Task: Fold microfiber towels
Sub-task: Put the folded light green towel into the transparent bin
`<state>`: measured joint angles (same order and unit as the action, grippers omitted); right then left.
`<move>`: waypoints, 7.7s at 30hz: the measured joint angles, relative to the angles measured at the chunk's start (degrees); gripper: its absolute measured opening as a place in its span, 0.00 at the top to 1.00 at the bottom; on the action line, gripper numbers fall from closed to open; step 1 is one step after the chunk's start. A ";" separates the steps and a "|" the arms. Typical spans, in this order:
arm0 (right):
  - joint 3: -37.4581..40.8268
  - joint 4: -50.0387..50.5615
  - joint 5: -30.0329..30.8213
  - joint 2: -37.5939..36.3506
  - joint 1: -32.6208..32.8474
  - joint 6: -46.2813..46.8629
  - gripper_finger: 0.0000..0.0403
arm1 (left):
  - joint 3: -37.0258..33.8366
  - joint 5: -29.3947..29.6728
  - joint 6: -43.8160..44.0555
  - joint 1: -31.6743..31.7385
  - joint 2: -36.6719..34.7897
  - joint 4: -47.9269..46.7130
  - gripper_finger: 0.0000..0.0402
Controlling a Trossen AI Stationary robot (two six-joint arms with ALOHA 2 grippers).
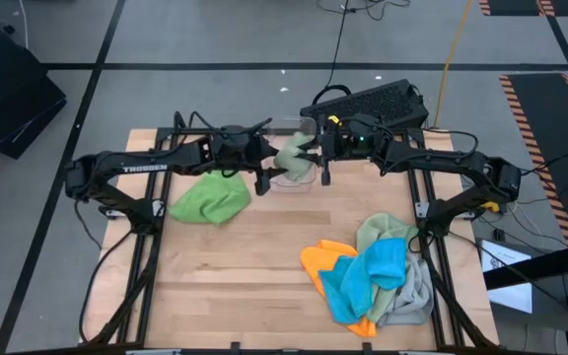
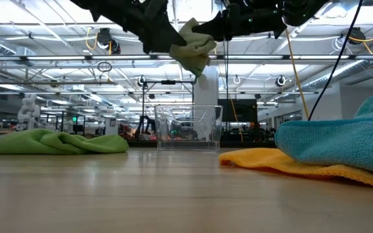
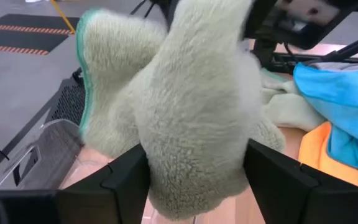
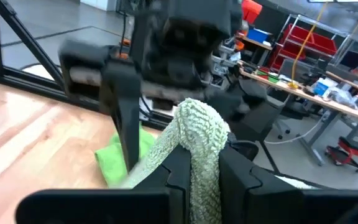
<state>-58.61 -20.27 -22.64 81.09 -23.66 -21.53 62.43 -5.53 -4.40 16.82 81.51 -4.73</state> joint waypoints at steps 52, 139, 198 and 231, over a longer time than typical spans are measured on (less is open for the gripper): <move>20.71 -27.24 4.02 -11.81 -1.17 20.32 0.06 | -0.07 -21.13 -5.53 5.59 -5.51 2.13 0.88; -6.32 5.21 26.42 9.97 -4.81 -14.63 0.86 | -0.02 16.72 2.01 9.31 -8.15 -9.32 0.30; -9.57 0.87 15.04 27.57 -10.20 -53.74 0.85 | -0.02 22.84 -19.92 8.67 20.03 13.78 0.25; -9.50 8.70 12.50 23.16 -11.08 -34.55 0.47 | 0.00 28.50 -44.88 7.65 24.11 18.63 0.88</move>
<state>-68.11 -11.58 -10.13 104.25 -34.74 -56.08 62.43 22.97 -49.28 24.47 105.62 13.90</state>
